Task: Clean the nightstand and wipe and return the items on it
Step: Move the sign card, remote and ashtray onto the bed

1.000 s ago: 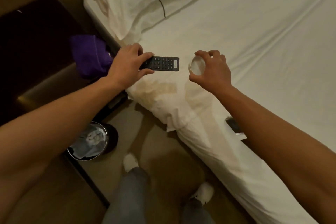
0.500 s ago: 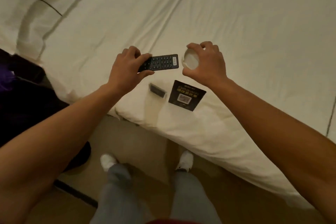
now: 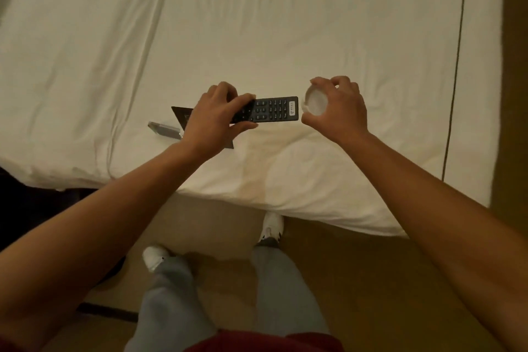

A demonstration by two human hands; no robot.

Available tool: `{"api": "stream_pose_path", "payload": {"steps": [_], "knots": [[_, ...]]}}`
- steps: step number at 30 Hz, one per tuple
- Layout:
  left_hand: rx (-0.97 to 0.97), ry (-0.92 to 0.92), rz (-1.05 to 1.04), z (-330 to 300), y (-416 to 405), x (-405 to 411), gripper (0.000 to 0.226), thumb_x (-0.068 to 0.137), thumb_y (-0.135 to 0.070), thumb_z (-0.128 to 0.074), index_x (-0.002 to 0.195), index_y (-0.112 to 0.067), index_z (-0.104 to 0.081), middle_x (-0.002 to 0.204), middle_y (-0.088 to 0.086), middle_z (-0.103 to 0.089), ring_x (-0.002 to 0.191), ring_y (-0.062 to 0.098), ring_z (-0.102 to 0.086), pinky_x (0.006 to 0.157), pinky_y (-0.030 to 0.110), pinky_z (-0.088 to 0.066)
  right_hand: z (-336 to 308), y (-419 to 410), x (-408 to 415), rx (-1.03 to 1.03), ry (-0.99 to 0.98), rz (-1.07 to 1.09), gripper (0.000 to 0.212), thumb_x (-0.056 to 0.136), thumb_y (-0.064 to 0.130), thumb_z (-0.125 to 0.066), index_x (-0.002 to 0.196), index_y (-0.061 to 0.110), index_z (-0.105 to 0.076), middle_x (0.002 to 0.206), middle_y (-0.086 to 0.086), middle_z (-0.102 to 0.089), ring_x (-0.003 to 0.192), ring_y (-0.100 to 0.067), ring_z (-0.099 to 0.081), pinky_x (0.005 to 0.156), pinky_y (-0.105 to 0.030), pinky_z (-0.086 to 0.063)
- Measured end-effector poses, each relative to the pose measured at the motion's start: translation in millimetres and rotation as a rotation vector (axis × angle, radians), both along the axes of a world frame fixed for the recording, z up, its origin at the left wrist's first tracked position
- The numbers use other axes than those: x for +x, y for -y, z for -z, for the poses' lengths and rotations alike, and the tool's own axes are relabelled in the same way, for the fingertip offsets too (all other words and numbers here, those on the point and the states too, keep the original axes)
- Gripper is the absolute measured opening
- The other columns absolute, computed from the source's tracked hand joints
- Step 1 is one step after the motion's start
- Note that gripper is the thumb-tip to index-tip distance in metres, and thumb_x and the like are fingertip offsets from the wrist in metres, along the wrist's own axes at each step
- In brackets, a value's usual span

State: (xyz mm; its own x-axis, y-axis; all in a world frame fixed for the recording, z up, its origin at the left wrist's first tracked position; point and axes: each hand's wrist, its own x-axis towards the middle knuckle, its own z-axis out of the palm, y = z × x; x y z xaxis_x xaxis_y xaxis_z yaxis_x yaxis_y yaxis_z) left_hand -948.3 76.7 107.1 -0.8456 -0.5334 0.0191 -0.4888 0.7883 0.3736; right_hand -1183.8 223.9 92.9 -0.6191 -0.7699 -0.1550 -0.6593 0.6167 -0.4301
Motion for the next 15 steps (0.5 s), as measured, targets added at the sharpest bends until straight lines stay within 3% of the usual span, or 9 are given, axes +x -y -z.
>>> {"api": "stream_pose_path", "payload": {"steps": [10,15], "knots": [[0.097,0.140,0.092,49.9,-44.2,-43.6,0.052,0.088,-0.037,-0.075,0.134,-0.016,-0.061,0.113,0.014,-0.055,0.101,0.033,-0.052,0.083,0.046,-0.050,43.8,-69.7,-20.8,0.070,0.071,0.088,0.077,0.067,0.043,-0.081,0.139,0.037,-0.054,0.138,-0.002,-0.050,0.126,-0.029,-0.048,0.097,-0.042,-0.049],[0.141,0.206,0.076,87.7,-51.3,-44.7,0.053,0.088,-0.036,-0.077,0.135,-0.016,-0.061,0.113,0.014,-0.055,0.102,0.032,-0.052,0.078,0.039,-0.045,76.5,-85.9,-6.6,0.124,0.101,0.049,0.083,0.066,0.041,-0.079,0.143,0.033,-0.050,0.136,-0.002,-0.051,0.122,-0.030,-0.049,0.097,-0.043,-0.049]]}}
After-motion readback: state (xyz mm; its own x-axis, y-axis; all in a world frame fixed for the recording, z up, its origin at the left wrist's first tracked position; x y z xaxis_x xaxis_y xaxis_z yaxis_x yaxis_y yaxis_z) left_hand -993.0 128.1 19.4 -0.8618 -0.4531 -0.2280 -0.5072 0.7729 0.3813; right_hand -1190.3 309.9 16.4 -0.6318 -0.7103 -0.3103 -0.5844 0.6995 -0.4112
